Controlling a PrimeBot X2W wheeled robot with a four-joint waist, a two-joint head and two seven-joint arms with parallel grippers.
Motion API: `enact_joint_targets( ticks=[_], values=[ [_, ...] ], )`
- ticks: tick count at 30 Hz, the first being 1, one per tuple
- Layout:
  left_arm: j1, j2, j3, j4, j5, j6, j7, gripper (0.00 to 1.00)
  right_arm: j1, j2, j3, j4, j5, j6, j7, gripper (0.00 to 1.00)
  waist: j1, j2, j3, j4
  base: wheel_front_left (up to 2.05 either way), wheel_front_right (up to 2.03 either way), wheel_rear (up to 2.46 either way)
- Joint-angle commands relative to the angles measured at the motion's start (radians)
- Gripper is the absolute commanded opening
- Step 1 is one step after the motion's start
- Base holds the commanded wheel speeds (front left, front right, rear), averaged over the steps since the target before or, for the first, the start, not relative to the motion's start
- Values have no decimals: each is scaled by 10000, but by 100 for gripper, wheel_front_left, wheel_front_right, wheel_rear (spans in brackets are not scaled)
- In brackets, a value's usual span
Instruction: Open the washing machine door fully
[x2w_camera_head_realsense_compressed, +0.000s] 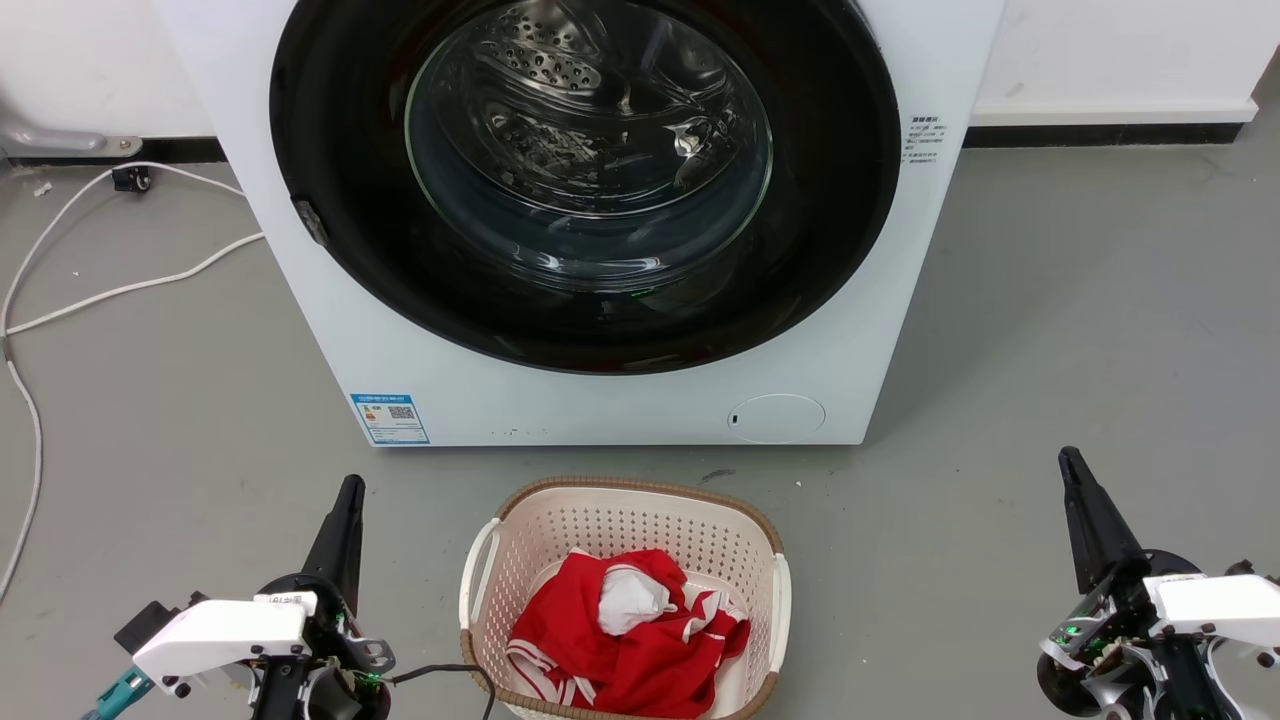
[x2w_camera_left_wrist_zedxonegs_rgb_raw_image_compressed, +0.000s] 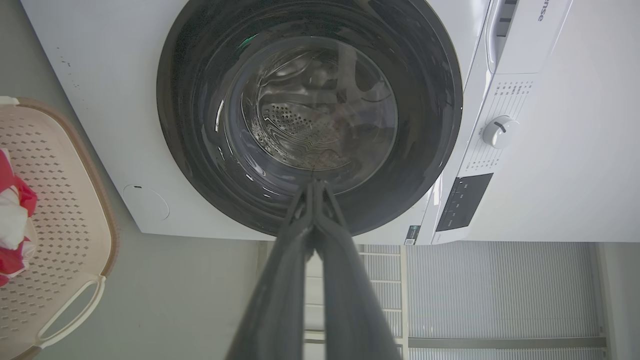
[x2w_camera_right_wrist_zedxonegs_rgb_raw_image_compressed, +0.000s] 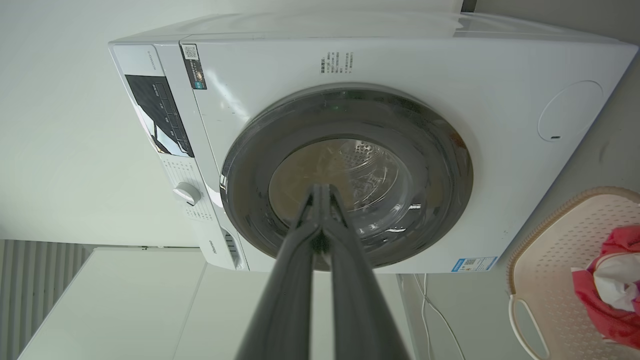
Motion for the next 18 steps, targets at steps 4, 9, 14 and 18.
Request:
enact_joint_targets(
  ticks=[4,9,14,18],
  values=[
    [-83,-8,21,13,48,-32,20,0,-120,47,-37,27,-66,0,53,0,0,0,0,0,0,0,0],
    [10,-12,5,25,2,2,-1,100,18,31,-37,22,-44,2,42,100,1,0,0,0,0,0,0],
    [37,-41,-215,-7,27,8,-147,100,150,58,73,-94,-53,0,-110,100,0,0,5,-7,0,0,0],
    [9,-43,-453,-175,82,6,-355,100,235,71,209,-336,-124,0,-312,100,0,0,8,-22,0,0,0]
  ],
)
